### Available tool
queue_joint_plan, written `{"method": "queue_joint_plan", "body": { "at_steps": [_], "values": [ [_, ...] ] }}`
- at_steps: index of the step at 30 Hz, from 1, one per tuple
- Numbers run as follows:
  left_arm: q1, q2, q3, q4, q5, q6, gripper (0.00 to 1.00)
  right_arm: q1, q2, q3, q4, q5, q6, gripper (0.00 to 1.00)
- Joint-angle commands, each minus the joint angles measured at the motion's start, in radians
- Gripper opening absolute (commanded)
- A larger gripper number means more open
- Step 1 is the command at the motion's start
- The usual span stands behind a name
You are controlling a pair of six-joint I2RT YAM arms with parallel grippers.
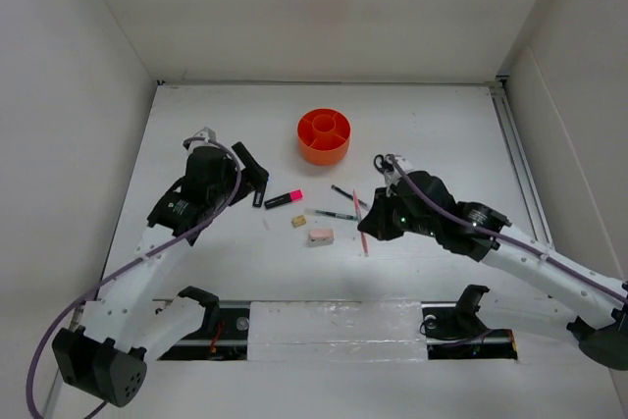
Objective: Sort the stationery into containers
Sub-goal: Pick up the pen cap from the center of the board.
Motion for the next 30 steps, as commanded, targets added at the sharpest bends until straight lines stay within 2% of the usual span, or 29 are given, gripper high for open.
{"method": "queue_joint_plan", "body": {
  "at_steps": [1, 5, 12, 14, 20, 30],
  "values": [
    [0.004, 0.065, -0.046, 0.048, 0.059, -0.079, 1.0, 0.052, -0.053, -0.023, 0.014, -0.045, -0.092, 0.0],
    [-0.057, 0.164, -0.079, 0.07, 0.03, -0.135, 1.0, 0.052, -0.139, -0.069, 0.014, 0.009, -0.083, 0.0],
    [-0.057, 0.25, -0.157, 0.088, -0.032, -0.205, 1.0, 0.052, -0.191, -0.069, 0.004, -0.02, -0.094, 0.0],
    [-0.057, 0.262, -0.157, 0.088, -0.041, -0.22, 0.96, 0.052, -0.2, -0.069, 0.004, -0.046, -0.103, 0.0],
    [-0.057, 0.352, -0.148, 0.088, -0.098, -0.22, 0.72, 0.062, -0.22, -0.078, 0.023, -0.066, -0.112, 0.0],
    [-0.057, 0.432, -0.139, 0.079, -0.098, -0.192, 0.7, 0.062, -0.259, -0.088, 0.032, -0.066, -0.112, 0.0]
  ]
}}
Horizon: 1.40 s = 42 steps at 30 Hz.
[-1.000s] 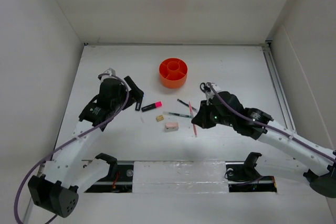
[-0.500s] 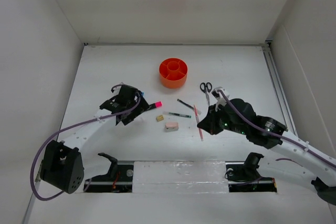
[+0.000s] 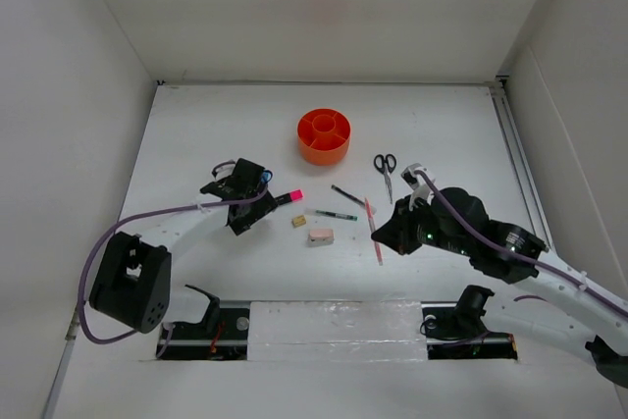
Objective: Sort the stationery into containers
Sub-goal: Pick up the pen cap from the center of the board.
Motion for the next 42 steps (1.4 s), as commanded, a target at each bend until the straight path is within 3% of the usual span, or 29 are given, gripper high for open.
{"method": "queue_joint_plan", "body": {
  "at_steps": [1, 8, 16, 22, 34, 38, 42],
  "values": [
    [0.001, 0.03, 0.027, -0.007, -0.026, 0.021, 0.69, 0.01, -0.028, -0.008, 0.05, -0.011, -0.014, 0.0],
    [0.001, 0.101, 0.07, -0.042, -0.016, 0.042, 0.66, 0.01, -0.007, -0.008, 0.05, 0.0, -0.014, 0.0],
    [-0.012, 0.125, 0.113, -0.096, -0.016, 0.042, 0.52, 0.01, -0.016, -0.008, 0.05, 0.0, -0.014, 0.0],
    [-0.085, 0.208, 0.195, -0.184, -0.087, 0.029, 0.52, 0.01, -0.035, -0.008, 0.05, 0.0, -0.014, 0.0],
    [-0.094, 0.23, 0.207, -0.204, -0.105, -0.004, 0.51, 0.01, -0.062, -0.017, 0.059, -0.019, -0.023, 0.0],
    [-0.094, 0.25, 0.198, -0.204, -0.105, -0.013, 0.48, 0.01, -0.062, -0.017, 0.059, -0.019, -0.023, 0.0],
    [-0.094, 0.26, 0.179, -0.182, -0.105, -0.013, 0.38, 0.01, -0.062, -0.017, 0.059, -0.019, -0.023, 0.0]
  ]
}}
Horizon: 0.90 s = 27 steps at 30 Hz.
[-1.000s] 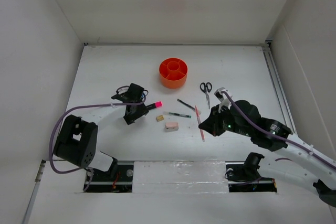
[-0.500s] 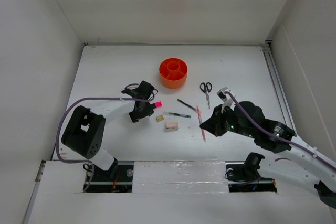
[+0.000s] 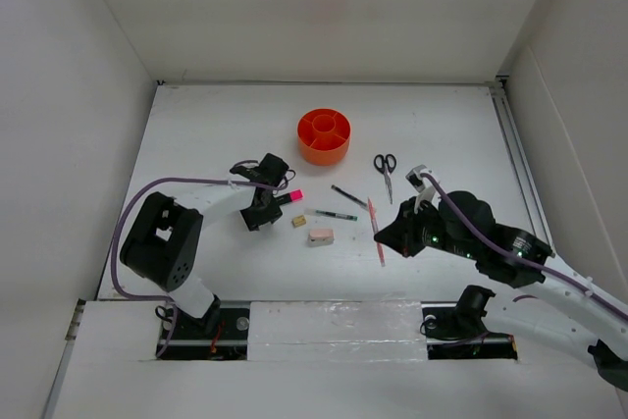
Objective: Sort the stationery into containers
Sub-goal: Pick up the pen cap from the center of the board.
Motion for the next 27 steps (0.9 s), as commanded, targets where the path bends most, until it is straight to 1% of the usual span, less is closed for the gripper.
{"method": "queue_joint_plan", "body": {
  "at_steps": [1, 3, 10, 13, 14, 16, 19, 20, 24, 27],
  "values": [
    [-0.001, 0.009, 0.004, -0.015, -0.023, -0.019, 0.36, 0.01, -0.018, 0.002, 0.054, -0.009, -0.014, 0.0],
    [-0.001, 0.019, 0.004, -0.015, -0.023, -0.019, 0.32, 0.01, -0.018, 0.002, 0.054, -0.009, -0.014, 0.0],
    [-0.001, 0.039, -0.016, -0.006, -0.023, -0.019, 0.3, 0.01, -0.018, 0.002, 0.063, -0.009, -0.014, 0.0],
    [-0.001, 0.06, -0.025, 0.012, -0.013, -0.019, 0.26, 0.01, -0.018, 0.002, 0.063, -0.009, -0.014, 0.0],
    [-0.001, 0.06, -0.034, 0.013, -0.013, -0.019, 0.26, 0.01, -0.018, 0.002, 0.063, -0.009, -0.014, 0.0],
    [-0.001, 0.08, -0.044, 0.037, -0.003, -0.019, 0.16, 0.01, -0.018, 0.002, 0.063, -0.018, -0.014, 0.0],
    [-0.001, 0.091, -0.065, 0.086, 0.031, -0.01, 0.06, 0.01, -0.018, 0.002, 0.063, -0.018, -0.014, 0.0],
    [-0.001, 0.091, -0.065, 0.095, 0.045, -0.01, 0.0, 0.01, -0.018, 0.002, 0.063, -0.018, -0.014, 0.0],
    [-0.001, 0.091, -0.099, 0.147, 0.079, -0.001, 0.0, 0.01, 0.001, 0.002, 0.063, -0.018, -0.014, 0.0],
    [-0.001, 0.059, -0.11, 0.183, 0.093, 0.013, 0.0, 0.01, 0.011, 0.002, 0.063, -0.027, -0.014, 0.0]
  ]
}}
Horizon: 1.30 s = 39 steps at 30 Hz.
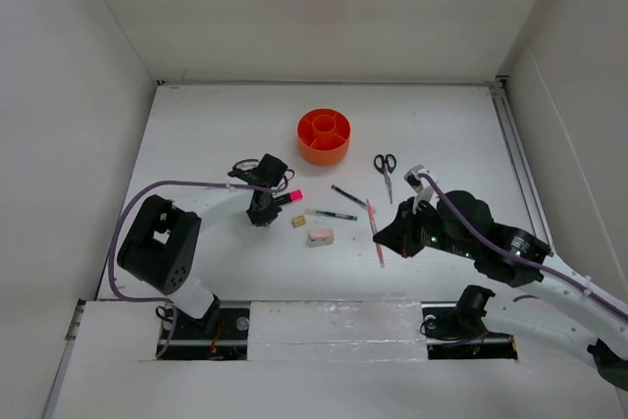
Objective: Sort the stationery into containers
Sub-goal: Pick up the pen cap from the center of the board, then close the pen cap on the pen.
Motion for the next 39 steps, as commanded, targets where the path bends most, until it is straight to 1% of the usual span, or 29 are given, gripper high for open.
{"method": "queue_joint_plan", "body": {
  "at_steps": [1, 2, 4, 6, 8, 9, 10, 11, 12, 13, 14, 16, 17, 20, 21, 25, 31, 36, 39],
  "values": [
    [-0.002, 0.052, -0.084, 0.098, 0.087, 0.001, 0.0, 0.01, 0.015, 0.002, 0.062, -0.026, -0.012, 0.0],
    [-0.002, 0.02, -0.085, 0.124, 0.096, 0.016, 0.0, 0.01, 0.015, 0.002, 0.071, -0.026, -0.012, 0.0],
    [-0.002, -0.025, -0.085, 0.124, 0.12, 0.027, 0.0, 0.01, 0.024, 0.002, 0.082, -0.026, -0.012, 0.0],
    [-0.002, -0.12, -0.074, 0.124, 0.131, 0.039, 0.0, 0.01, 0.024, -0.02, 0.115, -0.036, -0.003, 0.0],
    [-0.002, -0.192, -0.056, 0.124, 0.144, 0.068, 0.0, 0.01, 0.034, -0.058, 0.193, -0.085, -0.003, 0.0],
    [-0.002, -0.265, -0.033, 0.124, 0.157, 0.079, 0.0, 0.01, 0.051, -0.073, 0.227, -0.111, 0.011, 0.0],
    [-0.002, -0.301, -0.019, 0.124, 0.167, 0.103, 0.0, 0.01, 0.062, -0.089, 0.308, -0.137, 0.023, 0.0],
    [-0.002, -0.333, 0.0, 0.124, 0.182, 0.114, 0.0, 0.01, 0.077, -0.124, 0.353, -0.189, 0.034, 0.0],
    [-0.002, -0.394, 0.032, 0.124, 0.191, 0.123, 0.0, 0.01, 0.096, -0.136, 0.393, -0.208, 0.049, 0.0],
    [-0.002, -0.422, 0.049, 0.124, 0.2, 0.133, 0.0, 0.01, 0.141, -0.146, 0.431, -0.228, 0.083, 0.0],
    [-0.002, -0.448, 0.066, 0.135, 0.219, 0.152, 0.0, 0.01, 0.166, -0.155, 0.504, -0.243, 0.106, 0.0],
    [-0.002, -0.515, 0.096, 0.156, 0.228, 0.165, 0.0, 0.01, 0.237, -0.167, 0.575, -0.26, 0.179, 0.0],
    [-0.002, -0.549, 0.11, 0.173, 0.261, 0.179, 0.0, 0.01, 0.252, -0.196, 0.671, -0.291, 0.201, 0.0],
    [-0.002, -0.571, 0.123, 0.221, 0.324, 0.188, 0.0, 0.01, 0.292, -0.219, 0.833, -0.337, 0.279, 0.0],
    [-0.002, -0.571, 0.132, 0.23, 0.372, 0.197, 0.0, 0.01, 0.303, -0.228, 0.909, -0.366, 0.29, 0.0],
    [-0.002, -0.582, 0.106, 0.291, 0.456, 0.188, 0.0, 0.01, 0.361, -0.228, 1.04, -0.411, 0.325, 0.0],
    [-0.002, -0.602, 0.06, 0.389, 0.573, 0.14, 0.0, 0.01, 0.441, -0.218, 1.119, -0.411, 0.347, 0.0],
    [-0.002, -0.623, 0.047, 0.399, 0.598, 0.131, 0.0, 0.01, 0.461, -0.218, 1.131, -0.402, 0.356, 0.0],
    [-0.002, -0.634, 0.047, 0.399, 0.608, 0.131, 0.0, 0.01, 0.441, -0.218, 1.131, -0.371, 0.347, 0.0]
  ]
}}
